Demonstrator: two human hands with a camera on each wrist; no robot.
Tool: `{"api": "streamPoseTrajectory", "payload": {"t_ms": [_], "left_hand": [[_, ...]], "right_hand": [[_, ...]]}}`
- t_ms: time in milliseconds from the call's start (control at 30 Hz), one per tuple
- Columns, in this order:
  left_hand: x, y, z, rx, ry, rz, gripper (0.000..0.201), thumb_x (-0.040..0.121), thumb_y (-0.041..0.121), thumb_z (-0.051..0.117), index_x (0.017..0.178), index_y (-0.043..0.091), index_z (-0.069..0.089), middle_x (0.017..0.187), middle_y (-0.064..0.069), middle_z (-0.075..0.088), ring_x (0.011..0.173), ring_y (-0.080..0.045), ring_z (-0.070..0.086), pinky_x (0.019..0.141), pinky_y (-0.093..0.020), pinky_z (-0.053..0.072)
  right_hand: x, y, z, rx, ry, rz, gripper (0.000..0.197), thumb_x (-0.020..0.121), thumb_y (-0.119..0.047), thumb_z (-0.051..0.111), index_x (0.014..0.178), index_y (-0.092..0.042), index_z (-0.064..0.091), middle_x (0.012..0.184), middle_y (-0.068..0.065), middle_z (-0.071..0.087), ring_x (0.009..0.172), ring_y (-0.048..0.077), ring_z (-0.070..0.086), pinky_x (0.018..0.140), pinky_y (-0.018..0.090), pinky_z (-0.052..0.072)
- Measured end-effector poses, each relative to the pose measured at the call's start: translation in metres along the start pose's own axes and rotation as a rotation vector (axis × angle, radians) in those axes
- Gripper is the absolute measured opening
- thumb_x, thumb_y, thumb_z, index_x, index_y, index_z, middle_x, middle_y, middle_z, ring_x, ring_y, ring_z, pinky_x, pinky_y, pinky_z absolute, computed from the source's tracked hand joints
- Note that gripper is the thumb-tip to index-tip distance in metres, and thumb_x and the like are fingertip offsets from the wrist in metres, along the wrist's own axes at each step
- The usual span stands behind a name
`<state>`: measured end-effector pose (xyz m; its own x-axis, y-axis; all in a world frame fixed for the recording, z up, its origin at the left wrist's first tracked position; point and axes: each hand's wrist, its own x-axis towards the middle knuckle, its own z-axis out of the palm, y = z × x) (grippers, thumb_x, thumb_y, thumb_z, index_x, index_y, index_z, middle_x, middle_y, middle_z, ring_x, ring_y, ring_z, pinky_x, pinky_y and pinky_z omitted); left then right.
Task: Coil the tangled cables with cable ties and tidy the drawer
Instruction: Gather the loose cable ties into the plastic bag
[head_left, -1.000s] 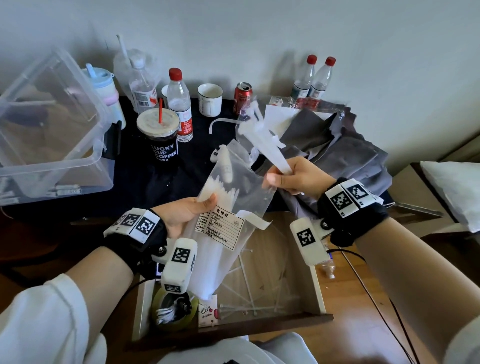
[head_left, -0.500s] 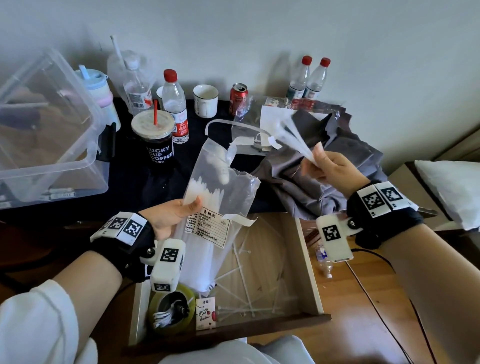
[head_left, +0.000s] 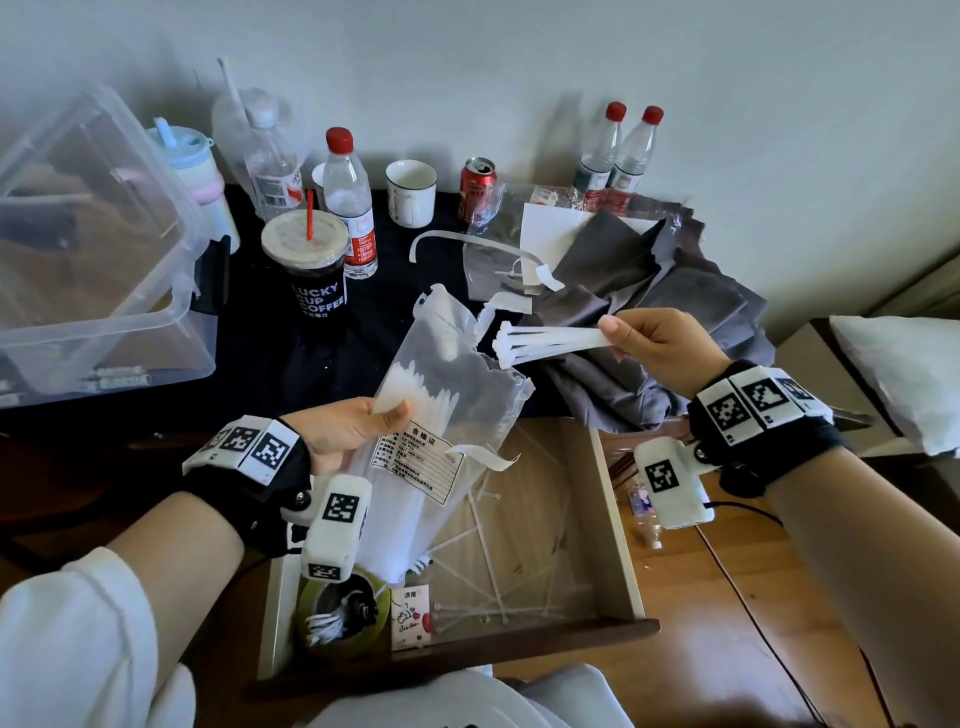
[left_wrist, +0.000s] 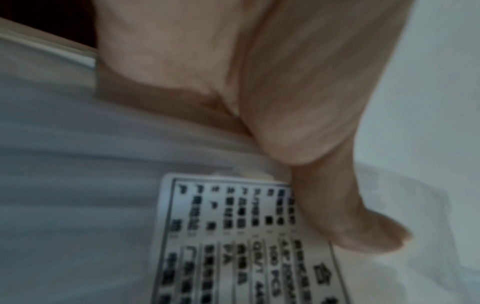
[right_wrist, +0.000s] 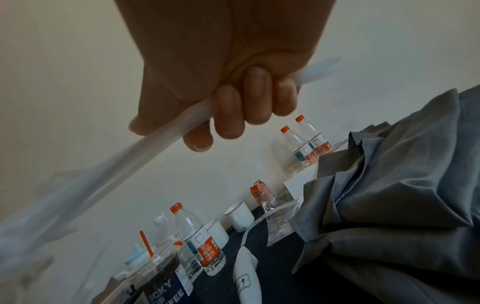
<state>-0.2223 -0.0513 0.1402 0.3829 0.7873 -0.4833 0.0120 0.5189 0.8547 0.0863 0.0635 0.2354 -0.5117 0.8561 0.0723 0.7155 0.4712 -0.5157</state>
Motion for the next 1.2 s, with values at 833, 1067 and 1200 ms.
{"api": "streamPoseTrajectory", "payload": {"t_ms": [833,1067,1200], "left_hand": [[0.008,0.02,0.027,0.194,0.08,0.08,0.102,0.024,0.087,0.067,0.092,0.011,0.068,0.089,0.004,0.075,0.087,-0.007,0.07,0.073,-0.013,0.052],[0.003,0.026,0.027,0.22,0.124,0.198,0.105,0.027,0.092,0.059,0.099,0.016,0.065,0.082,0.02,0.072,0.083,0.008,0.066,0.069,-0.003,0.046],[0.009,0.024,0.025,0.193,0.153,0.232,0.096,0.034,0.091,0.06,0.098,0.02,0.066,0.096,0.012,0.073,0.098,-0.003,0.066,0.085,-0.015,0.048]], "right_hand": [[0.017,-0.065,0.011,-0.679,-0.184,-0.367,0.049,0.083,-0.068,0.036,0.086,-0.029,0.066,0.07,-0.018,0.057,0.083,0.014,0.052,0.091,0.036,0.019],[0.017,-0.061,-0.002,-0.38,0.182,-0.38,0.048,0.078,-0.063,0.04,0.097,-0.029,0.068,0.123,-0.01,0.056,0.13,0.02,0.038,0.099,0.044,0.011],[0.02,-0.058,0.004,0.034,0.256,-0.337,0.06,0.087,-0.051,0.045,0.138,-0.02,0.04,0.144,-0.006,0.025,0.137,0.013,0.024,0.109,0.039,0.017]]}}
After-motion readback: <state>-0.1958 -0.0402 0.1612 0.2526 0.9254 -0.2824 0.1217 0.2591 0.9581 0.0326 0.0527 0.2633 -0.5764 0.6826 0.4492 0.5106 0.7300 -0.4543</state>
